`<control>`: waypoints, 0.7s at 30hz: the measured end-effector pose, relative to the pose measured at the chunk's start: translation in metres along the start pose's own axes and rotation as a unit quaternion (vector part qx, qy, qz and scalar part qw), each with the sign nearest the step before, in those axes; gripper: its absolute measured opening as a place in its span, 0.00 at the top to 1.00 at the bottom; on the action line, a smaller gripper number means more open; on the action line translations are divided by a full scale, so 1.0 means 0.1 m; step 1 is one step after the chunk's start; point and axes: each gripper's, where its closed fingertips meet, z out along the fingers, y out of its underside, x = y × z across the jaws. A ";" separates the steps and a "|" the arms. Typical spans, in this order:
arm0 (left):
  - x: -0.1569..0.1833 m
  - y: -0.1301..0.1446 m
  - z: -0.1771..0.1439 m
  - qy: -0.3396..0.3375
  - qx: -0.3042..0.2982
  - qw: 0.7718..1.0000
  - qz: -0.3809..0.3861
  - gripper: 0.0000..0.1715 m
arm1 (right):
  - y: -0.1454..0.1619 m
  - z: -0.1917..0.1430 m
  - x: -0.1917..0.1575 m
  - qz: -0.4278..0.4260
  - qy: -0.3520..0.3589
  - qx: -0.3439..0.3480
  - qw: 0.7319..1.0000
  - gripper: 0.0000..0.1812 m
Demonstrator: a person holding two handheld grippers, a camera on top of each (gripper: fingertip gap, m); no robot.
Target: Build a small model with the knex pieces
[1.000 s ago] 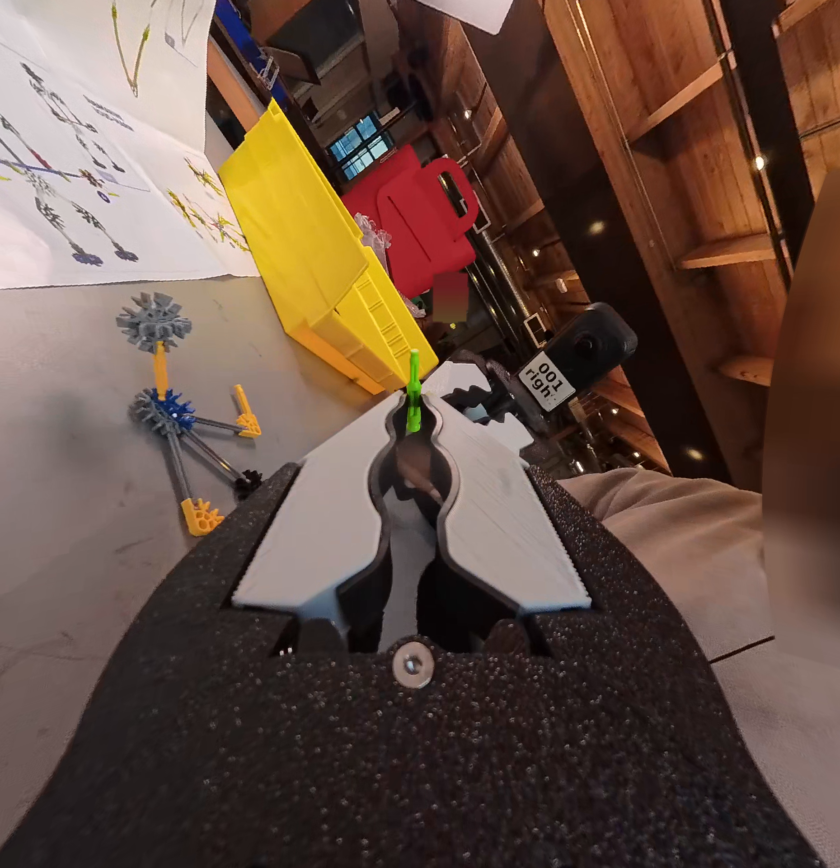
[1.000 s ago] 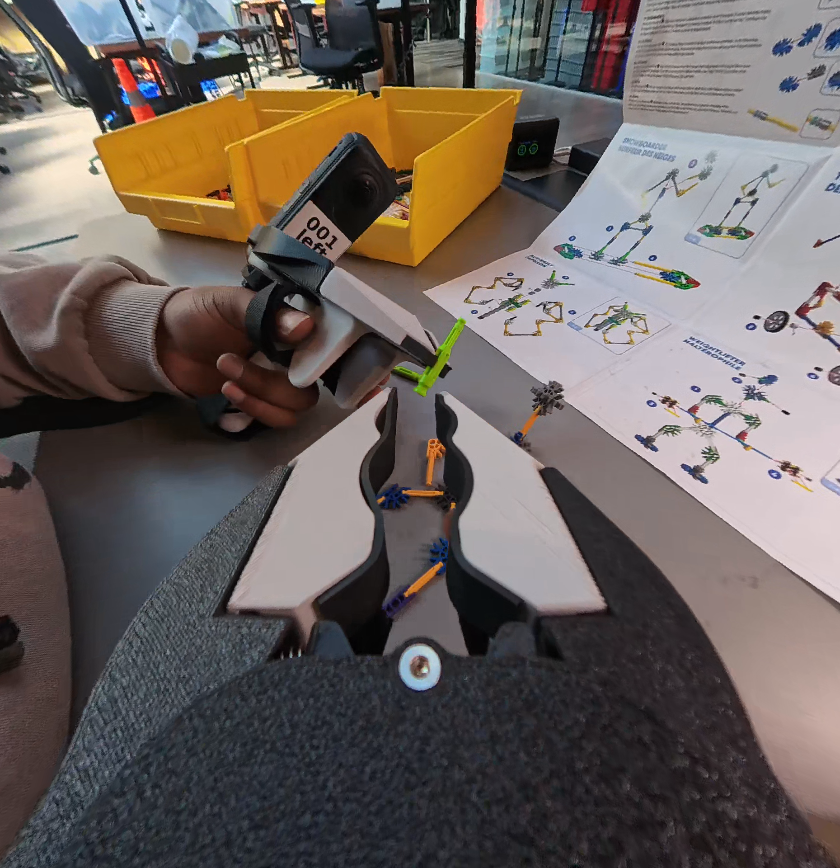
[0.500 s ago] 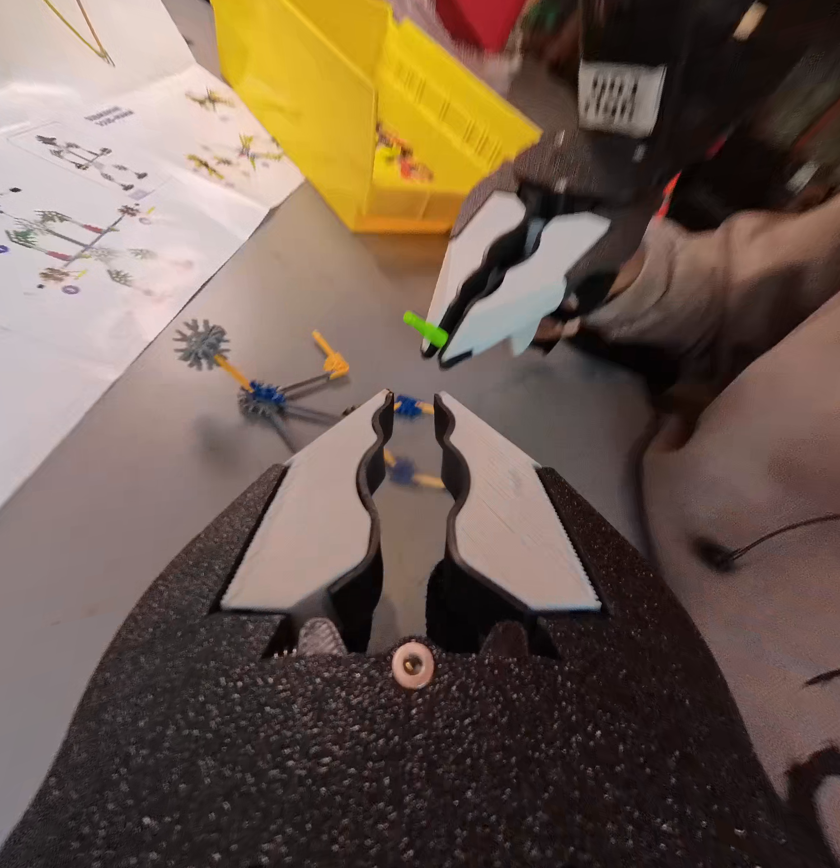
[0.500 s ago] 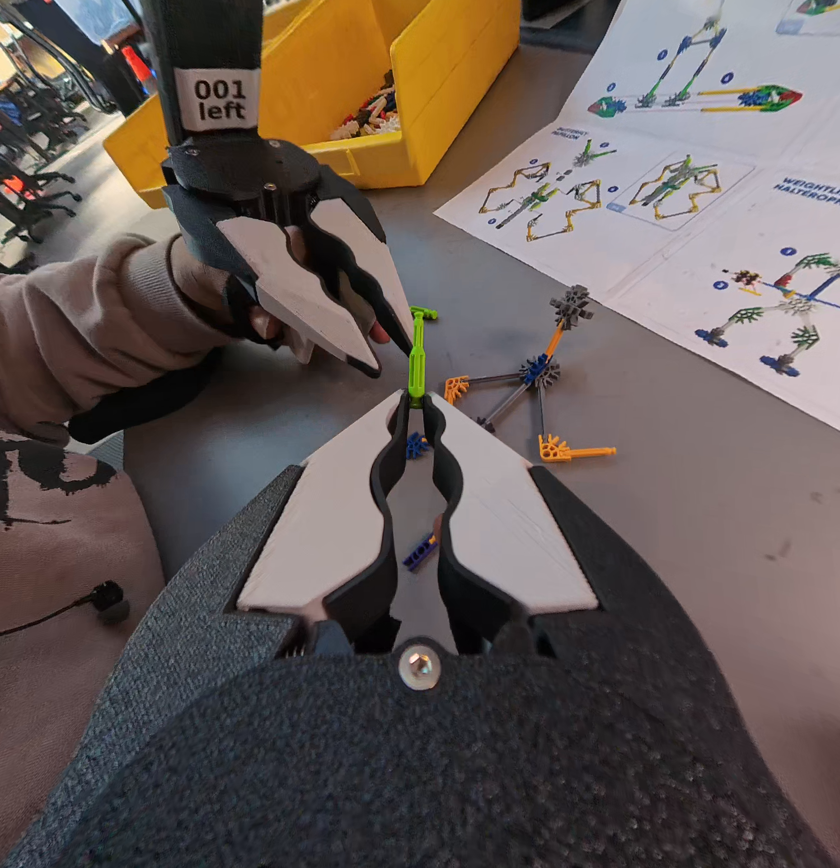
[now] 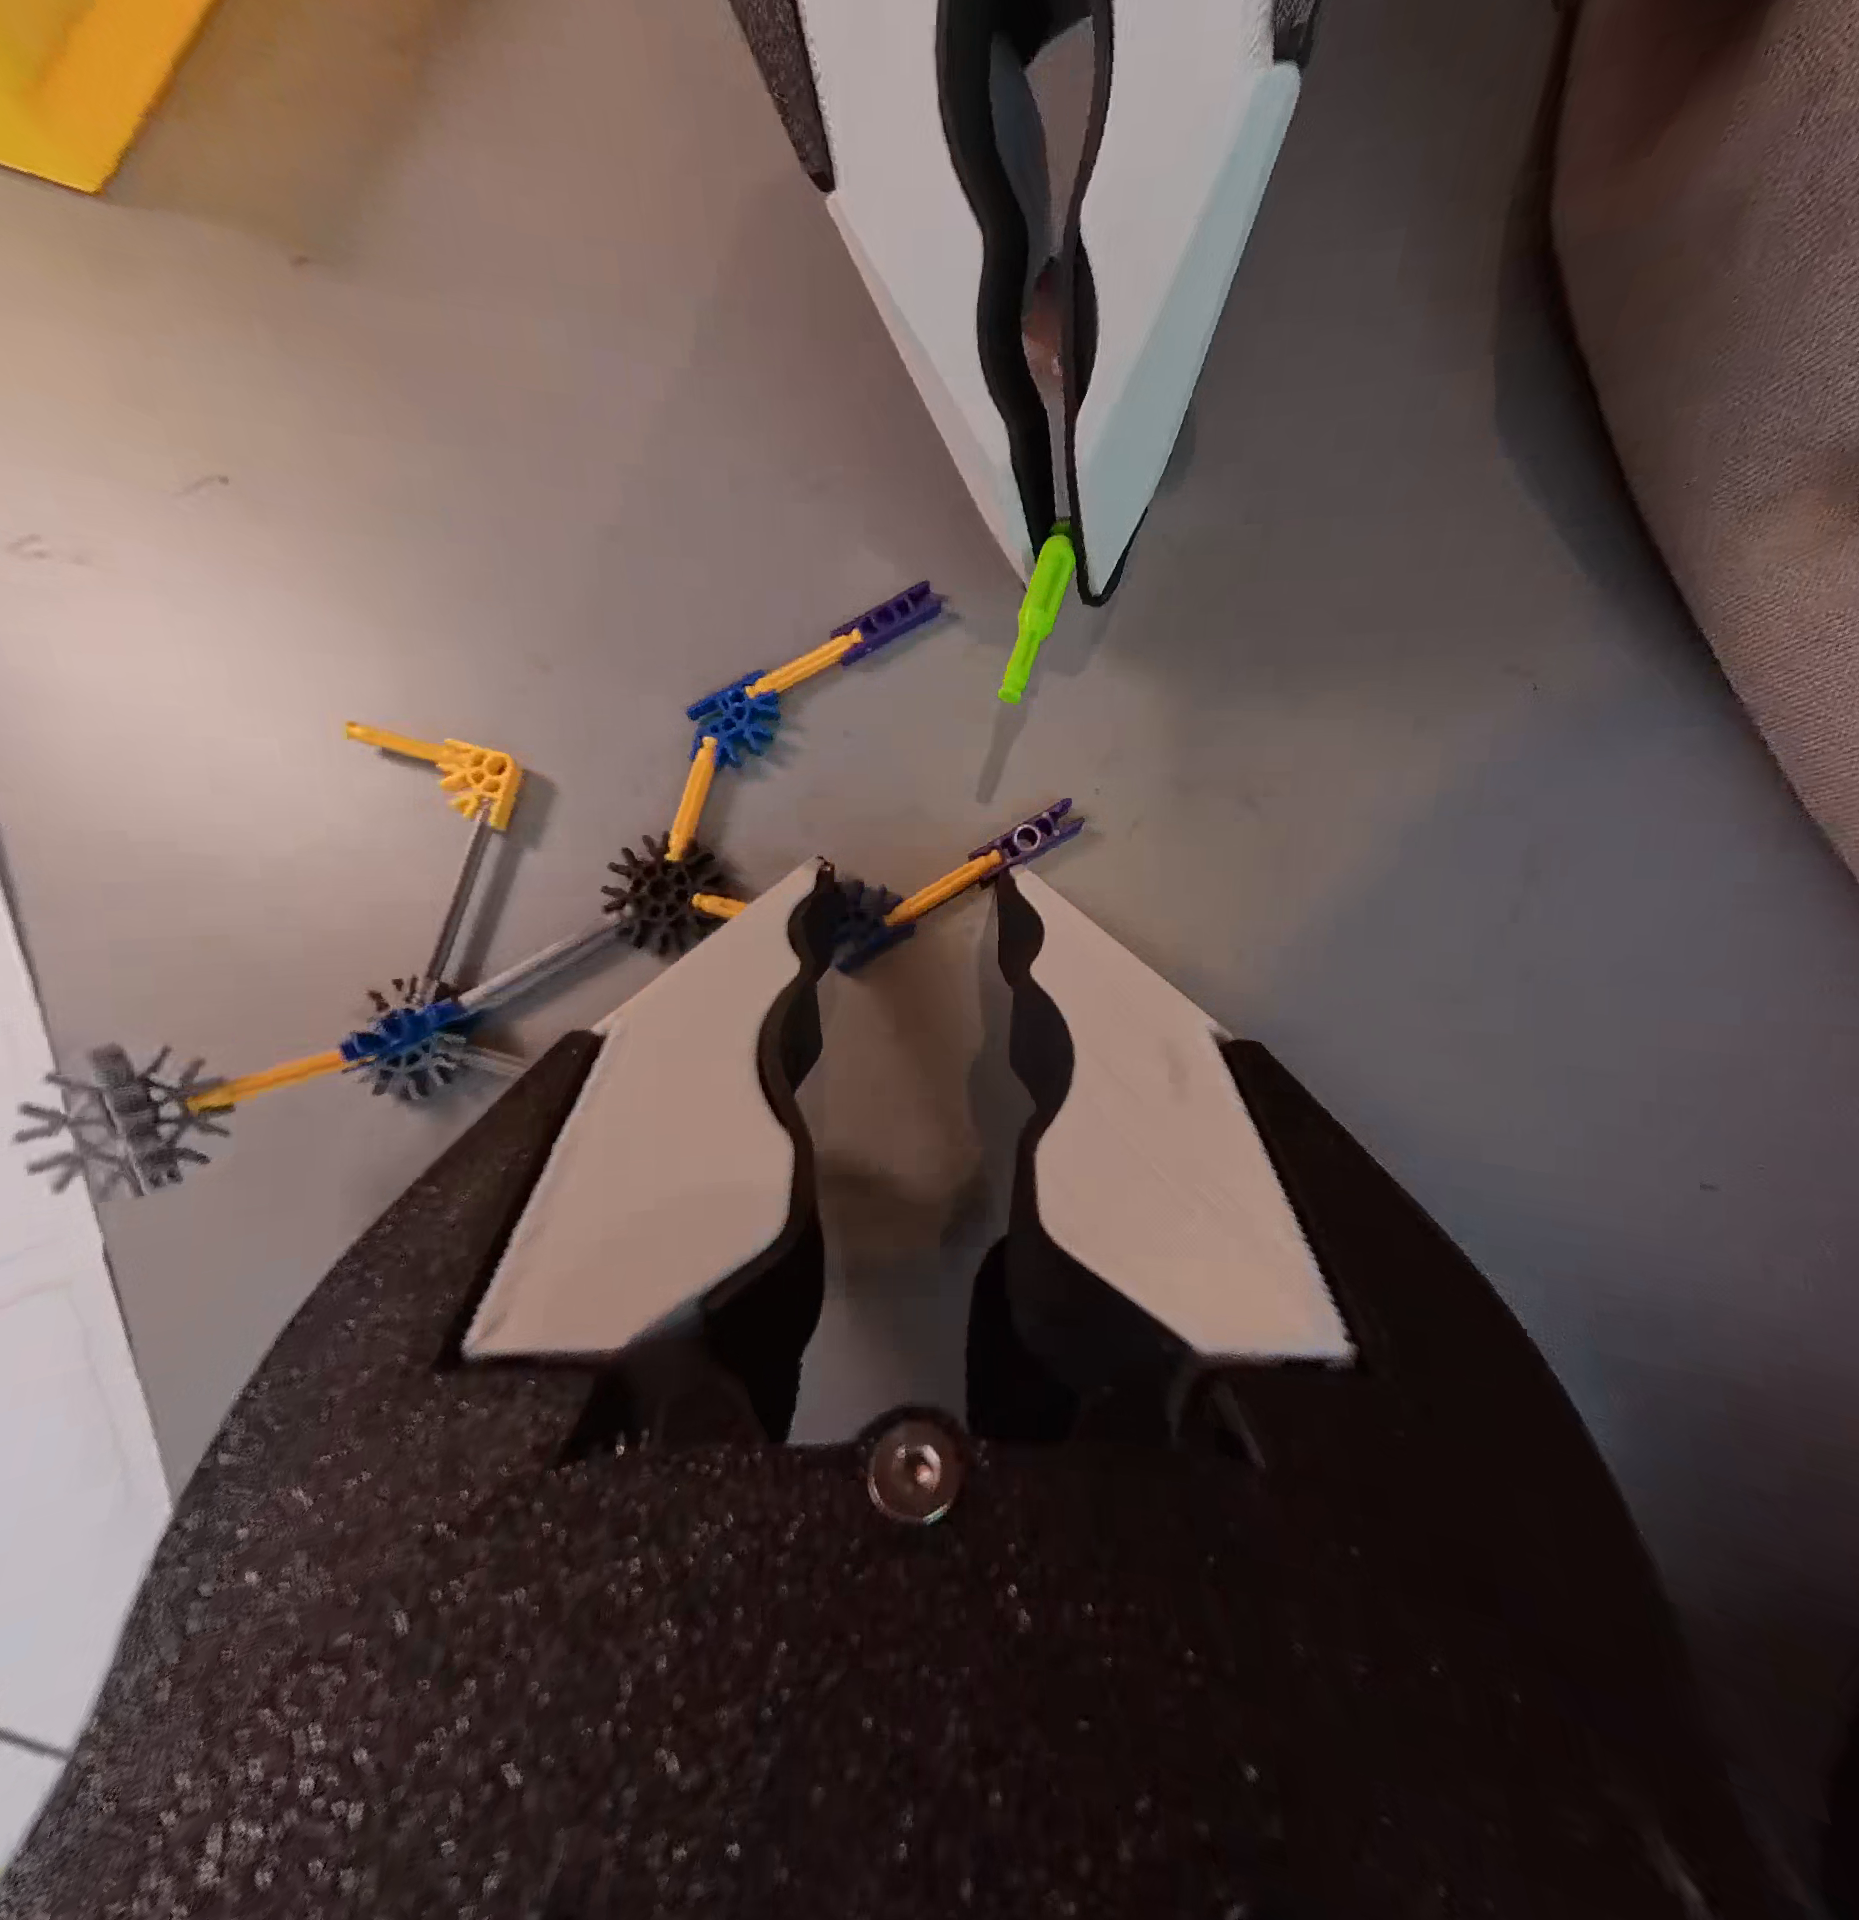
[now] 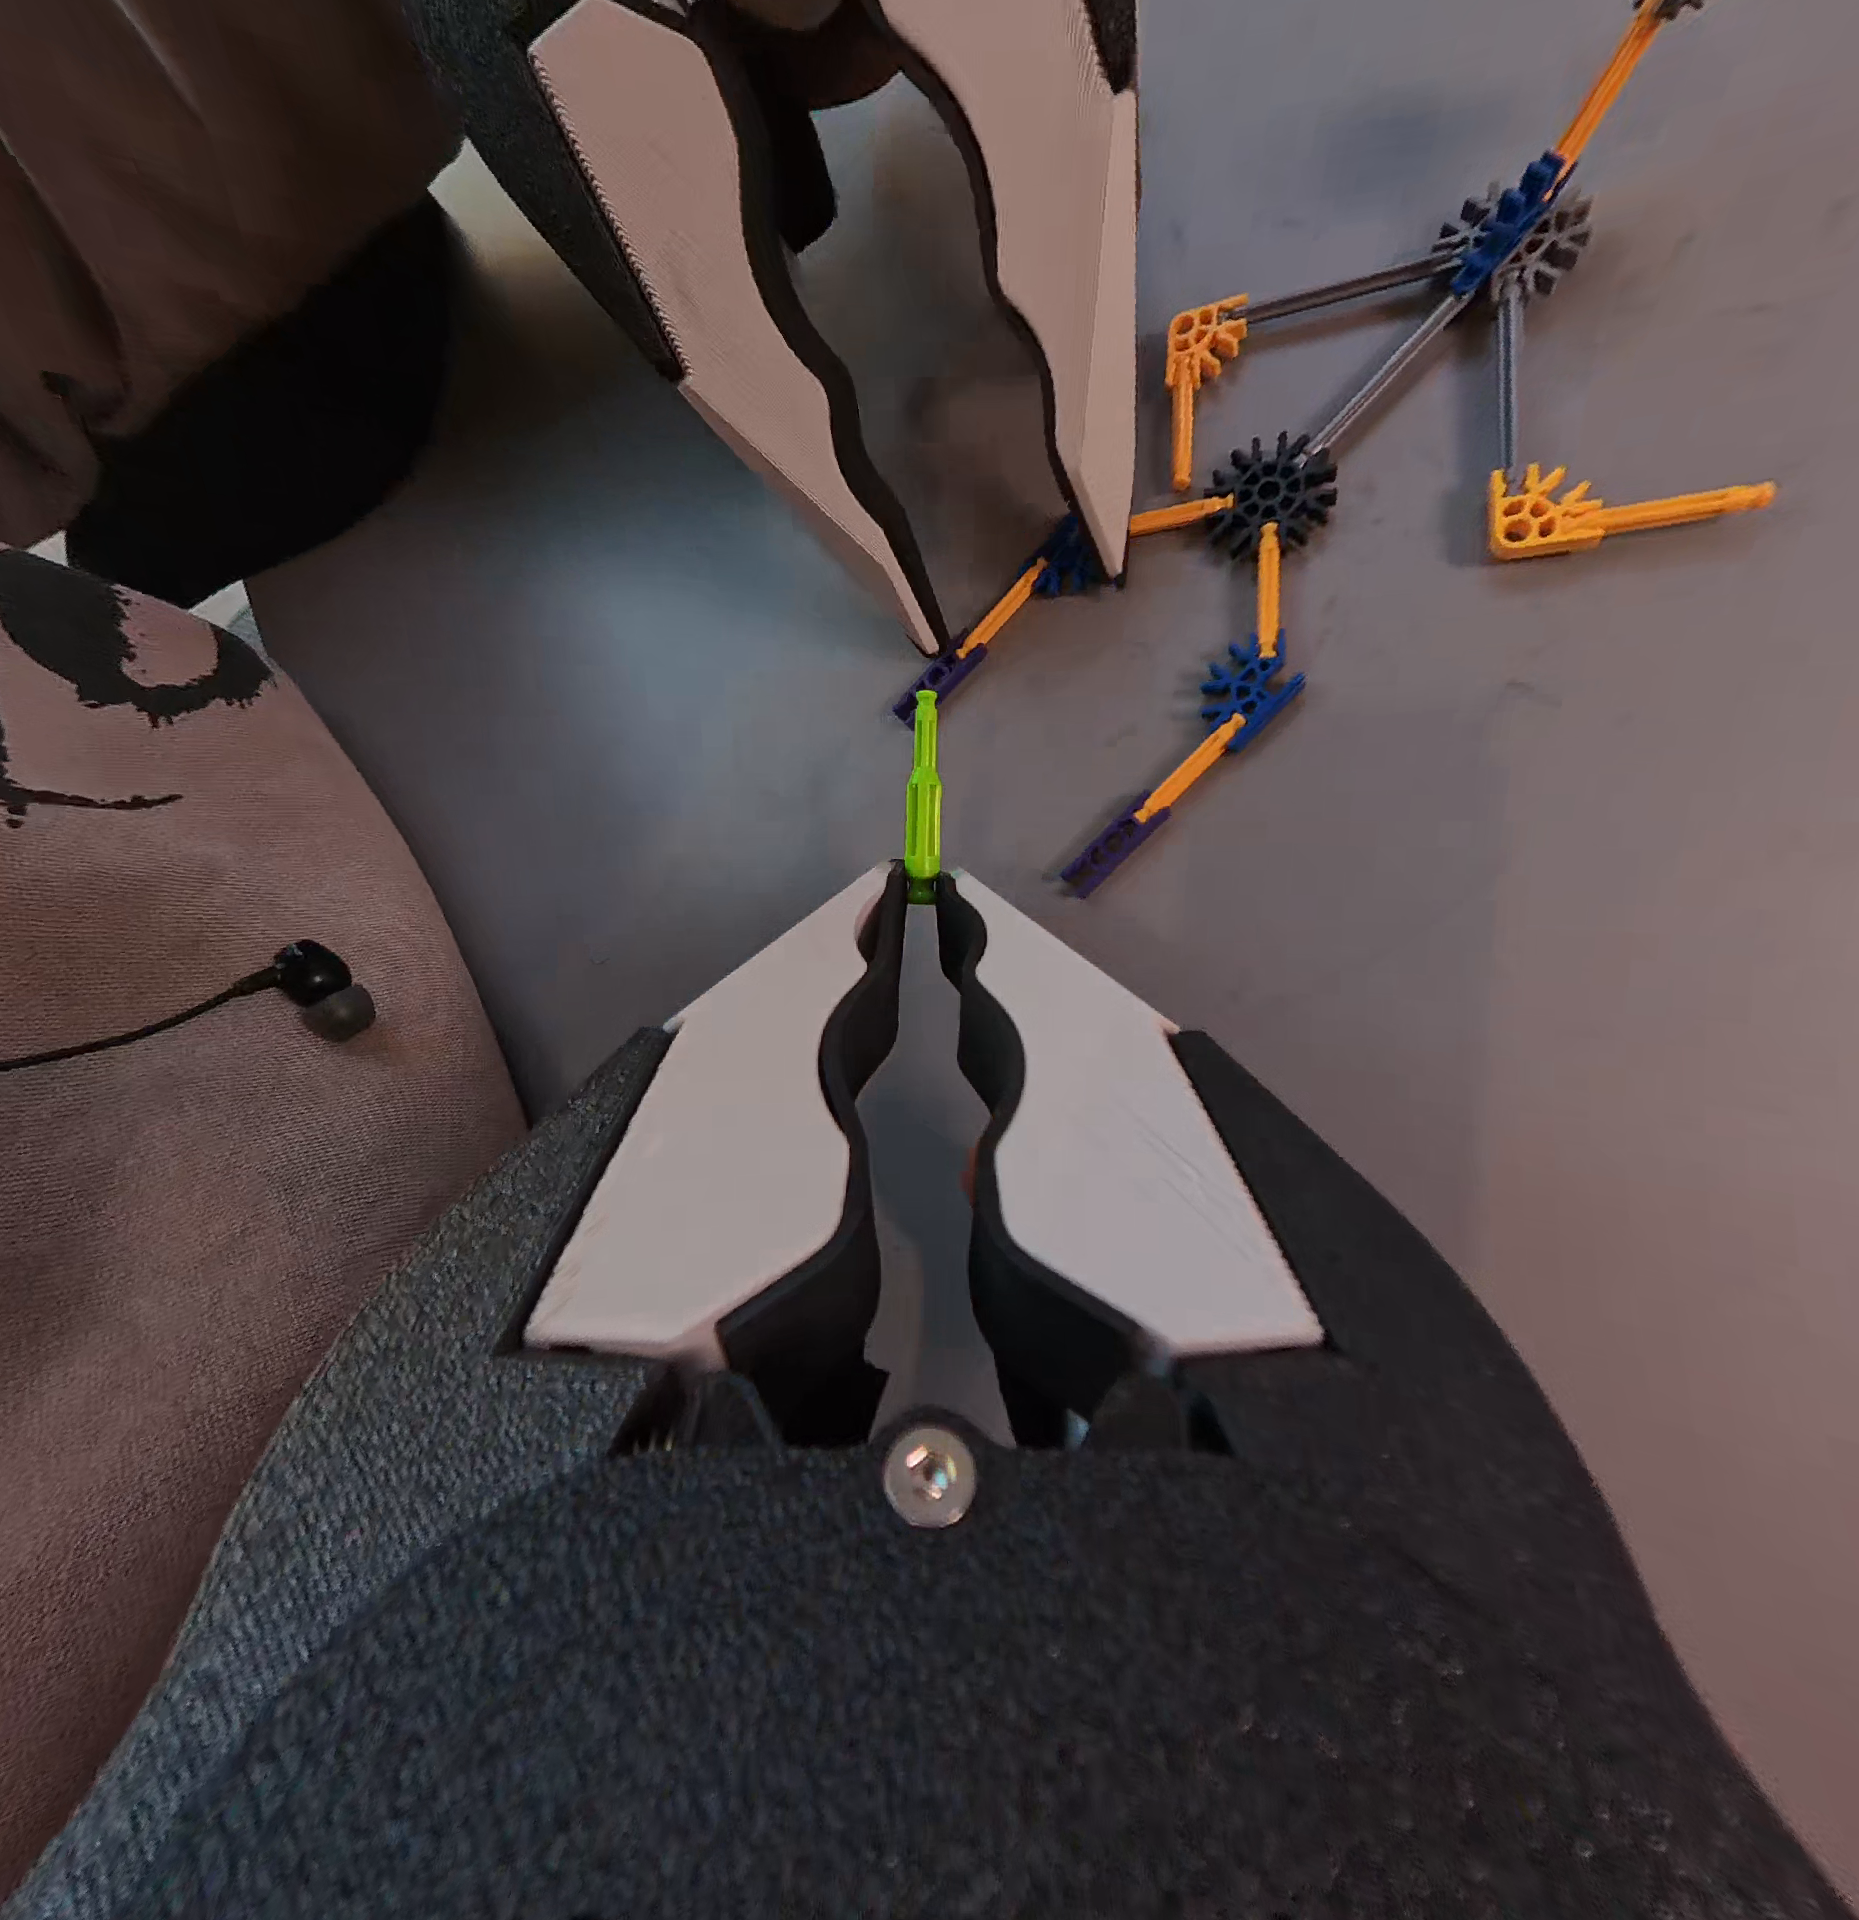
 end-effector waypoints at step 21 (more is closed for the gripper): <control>0.06 -0.11 0.12 -0.058 -0.015 0.995 -0.075 0.90 | 0.27 -0.08 0.03 -0.027 0.082 -0.100 0.991 0.98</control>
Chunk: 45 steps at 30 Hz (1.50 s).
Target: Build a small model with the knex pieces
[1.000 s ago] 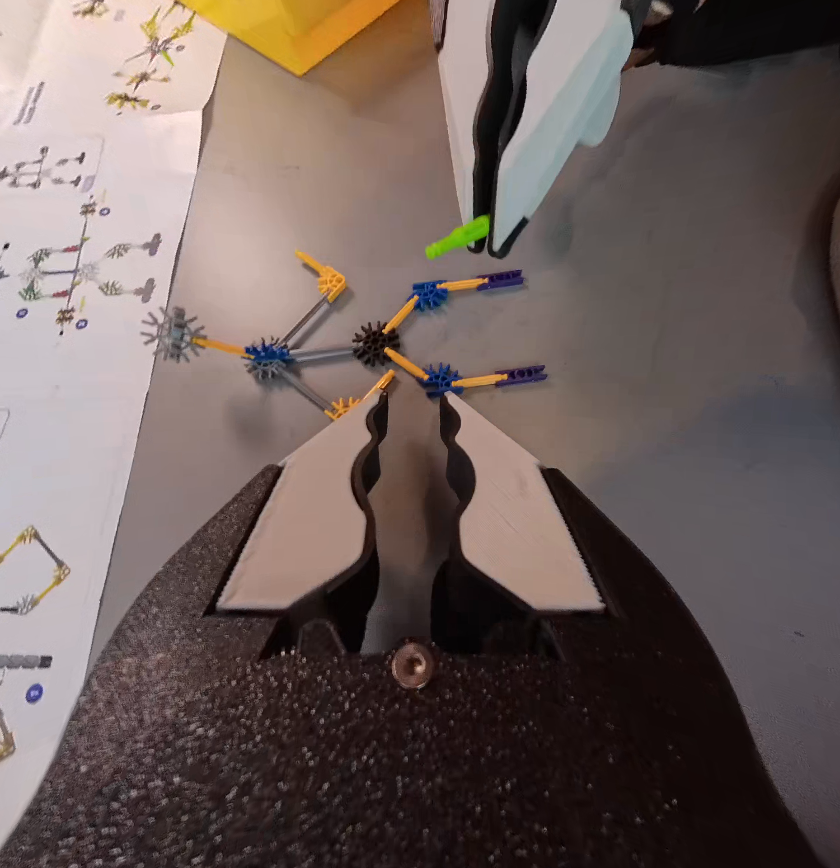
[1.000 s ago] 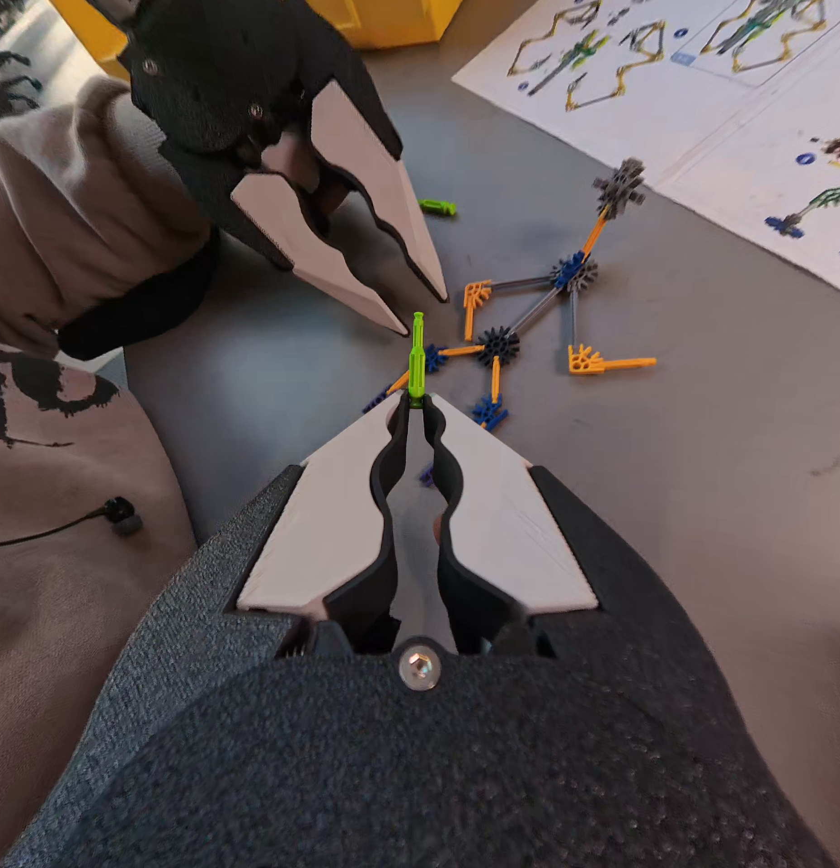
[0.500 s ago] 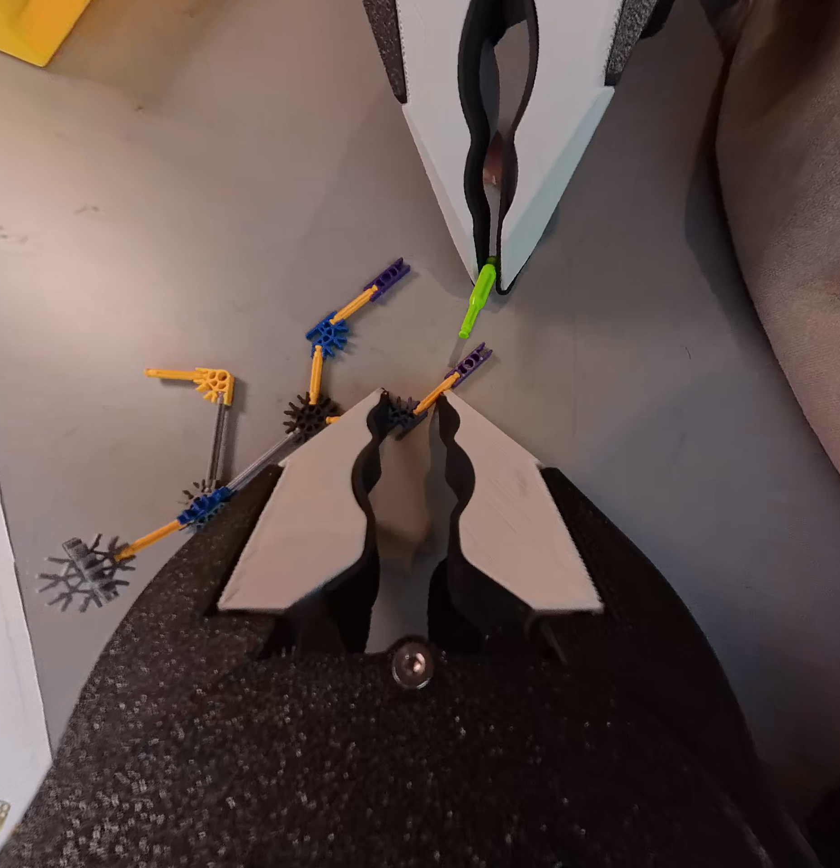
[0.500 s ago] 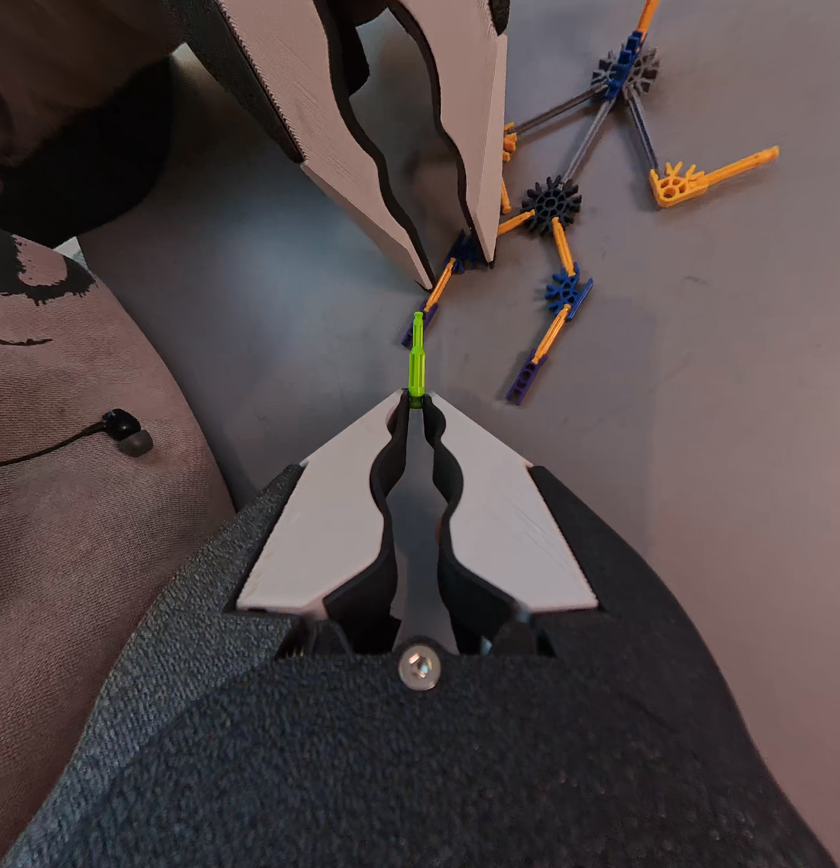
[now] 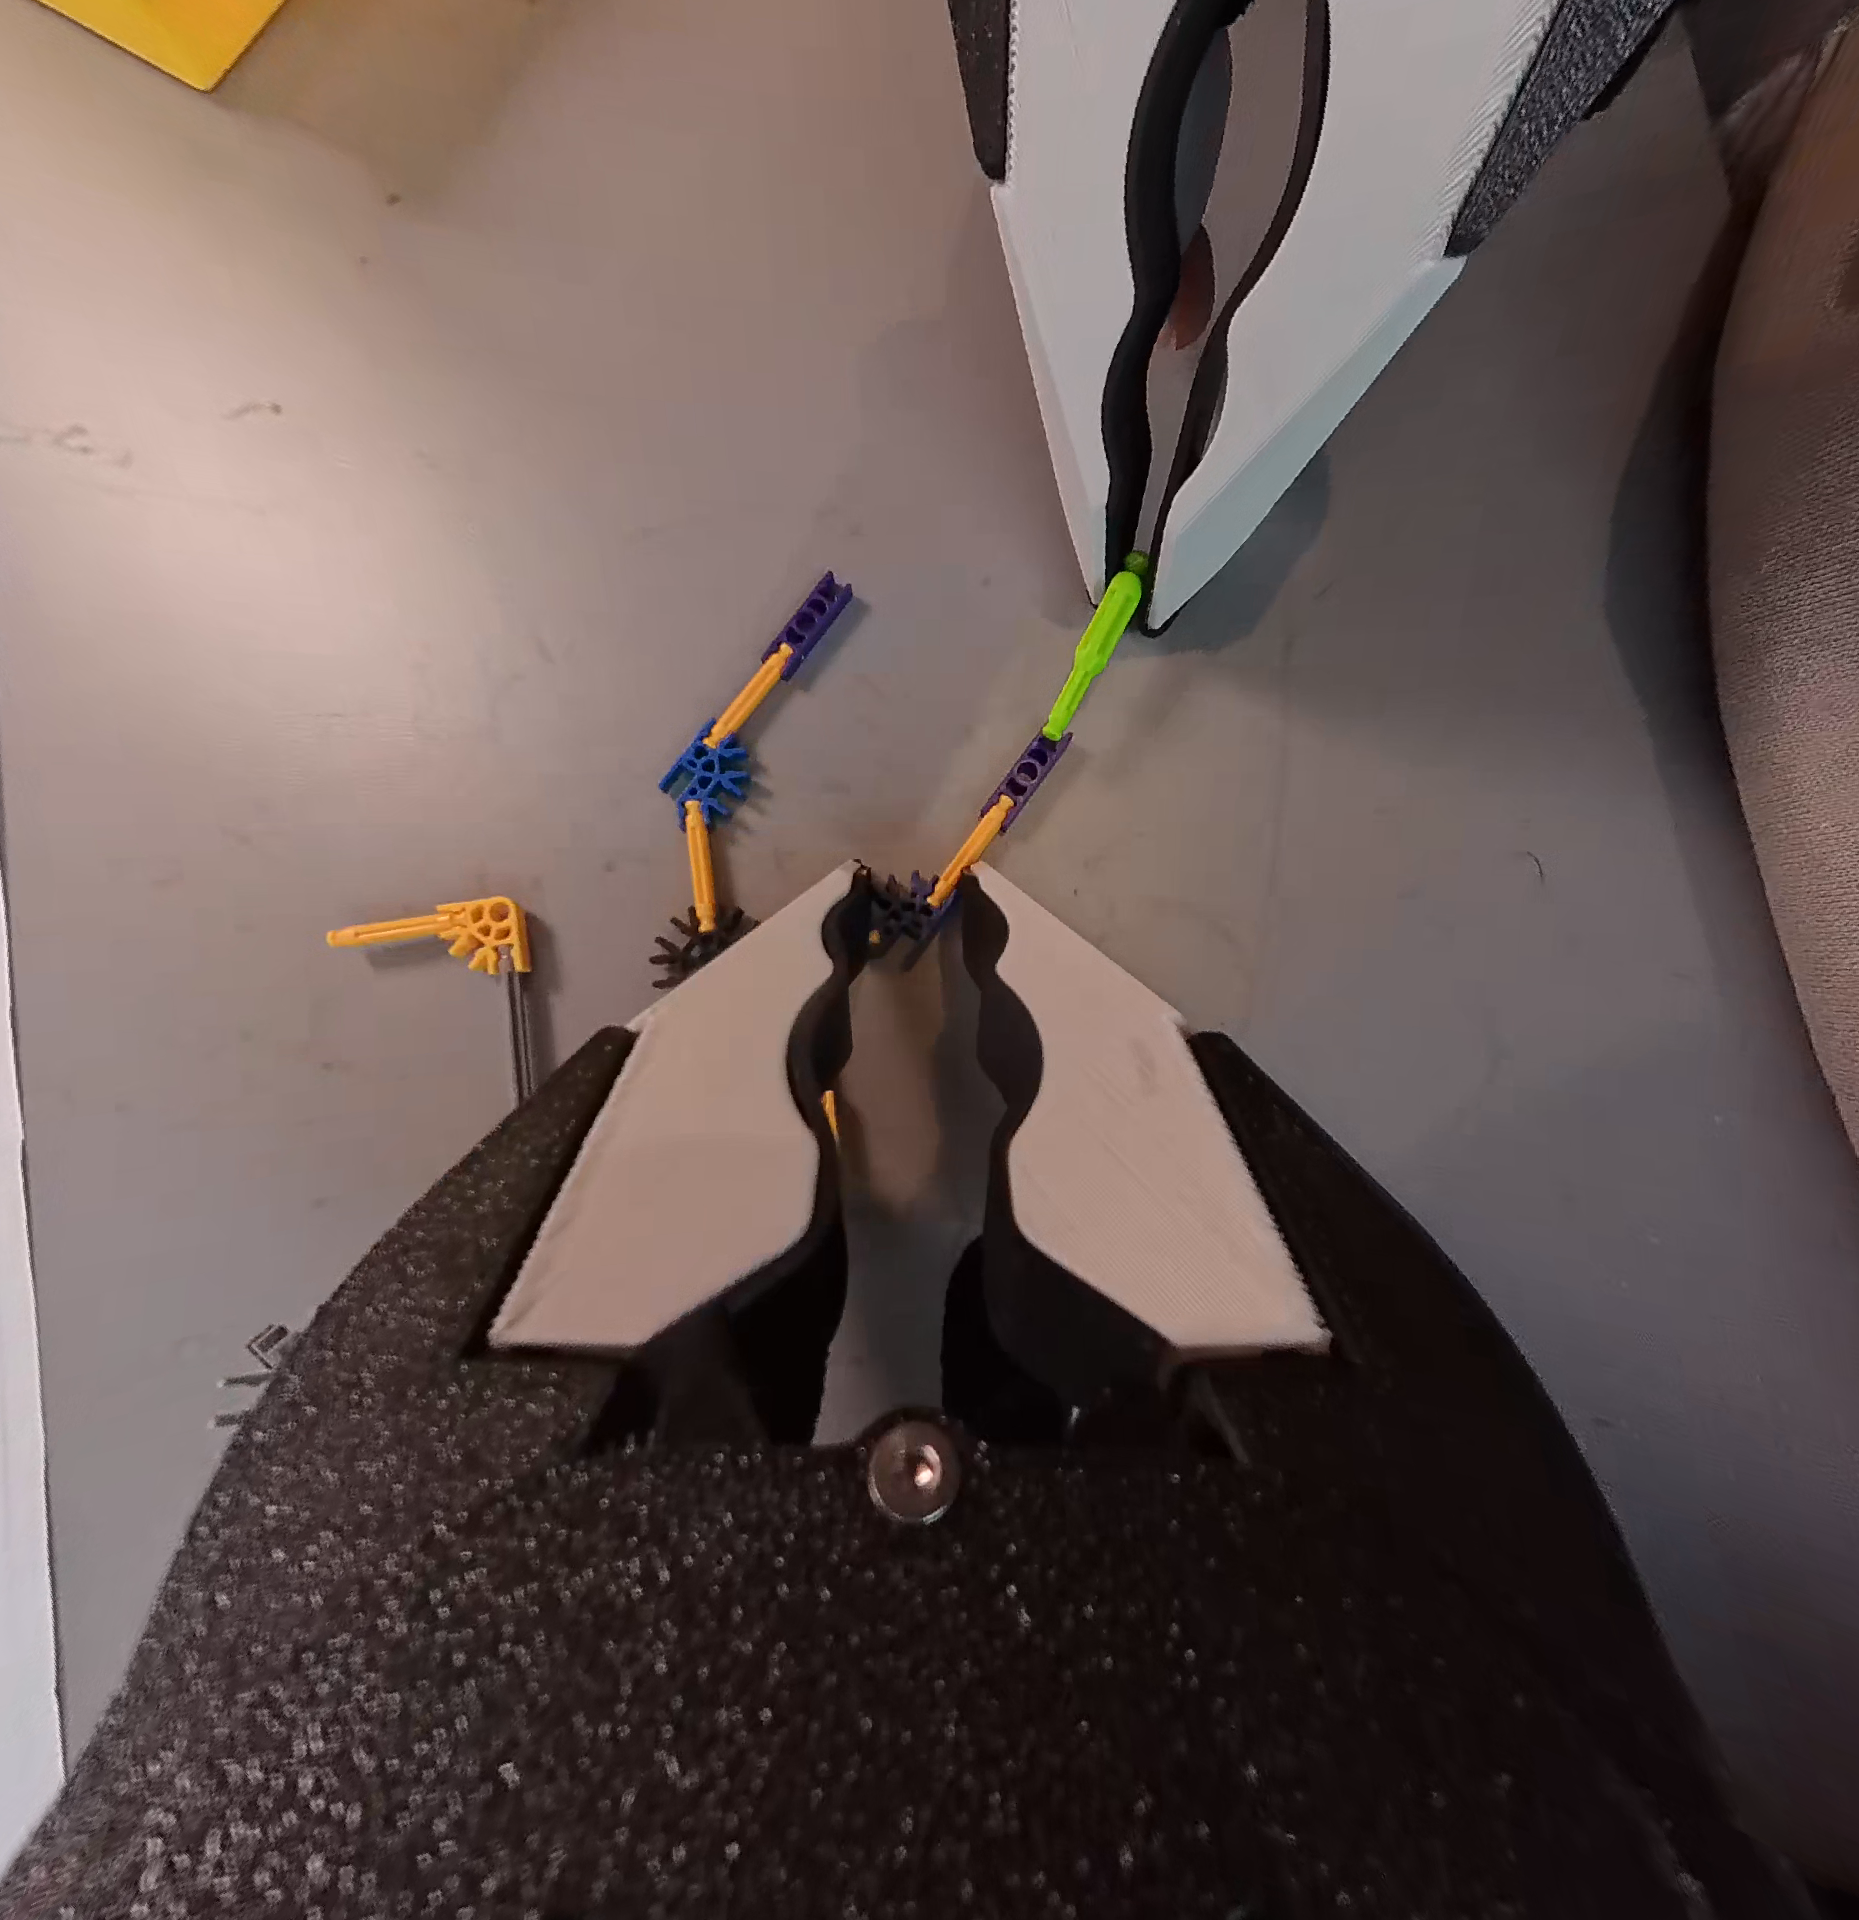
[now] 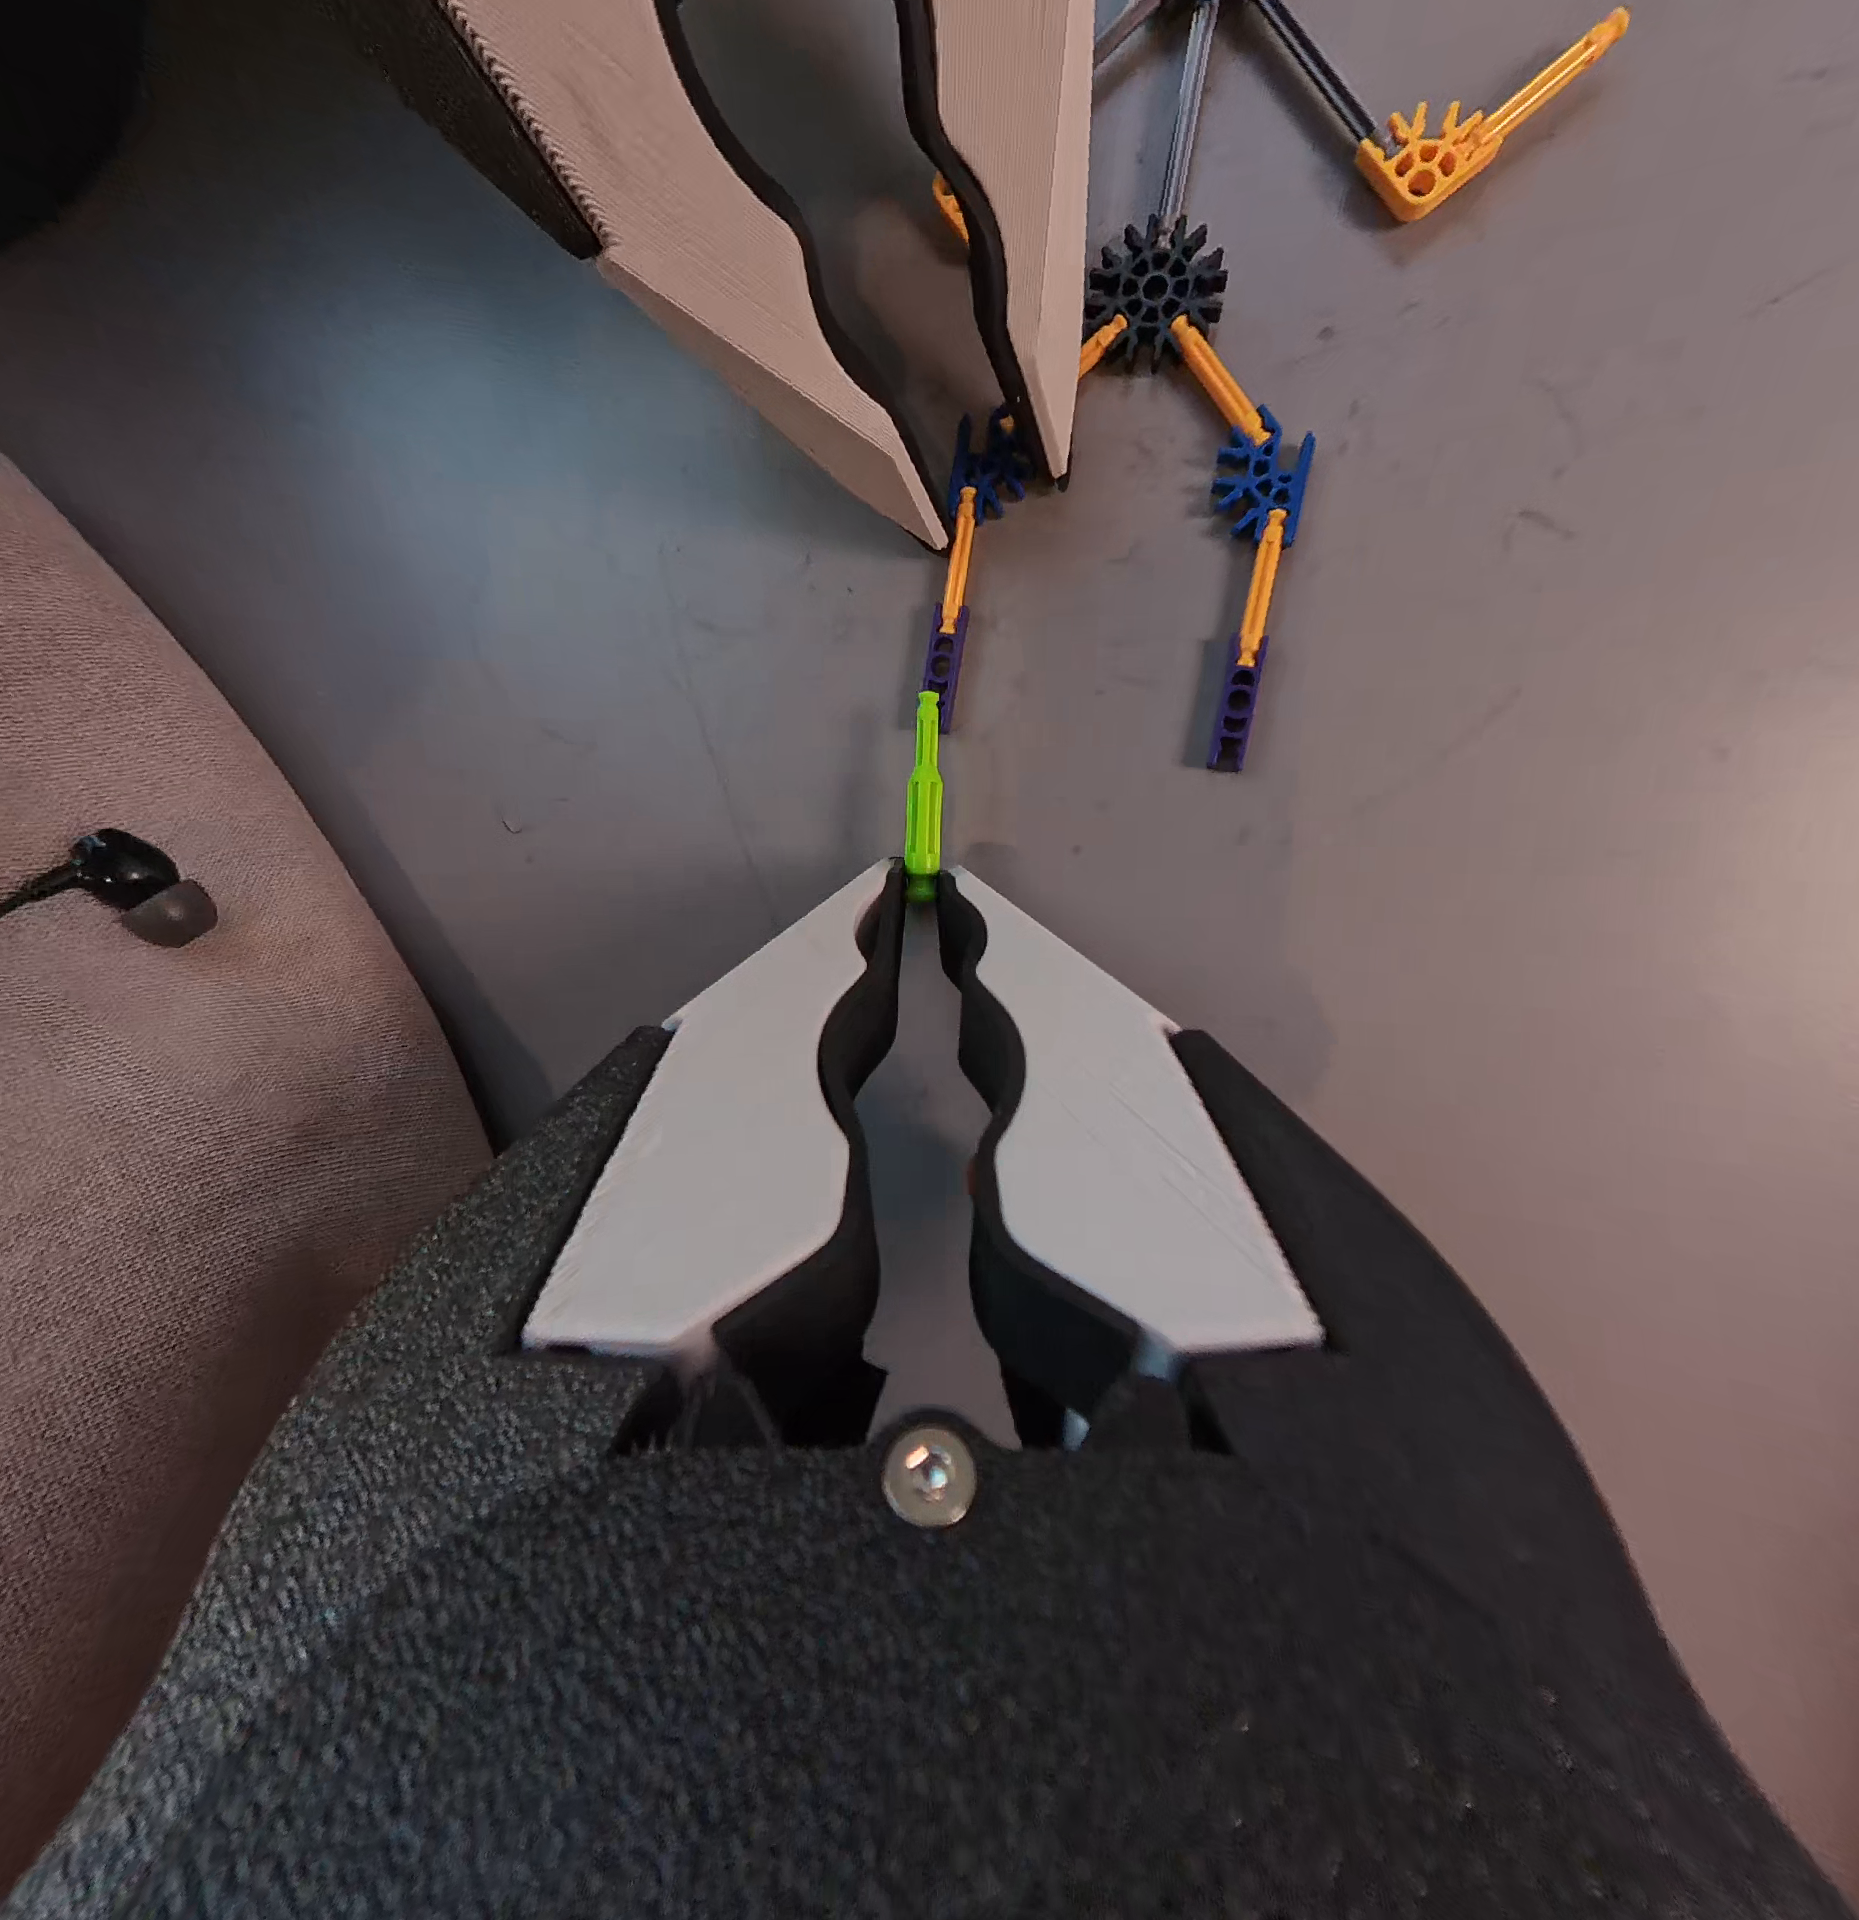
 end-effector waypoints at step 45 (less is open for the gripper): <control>0.00 0.00 -0.01 0.001 0.041 0.998 0.055 0.90 | -0.31 0.01 -0.13 -0.117 -0.011 0.025 0.993 0.94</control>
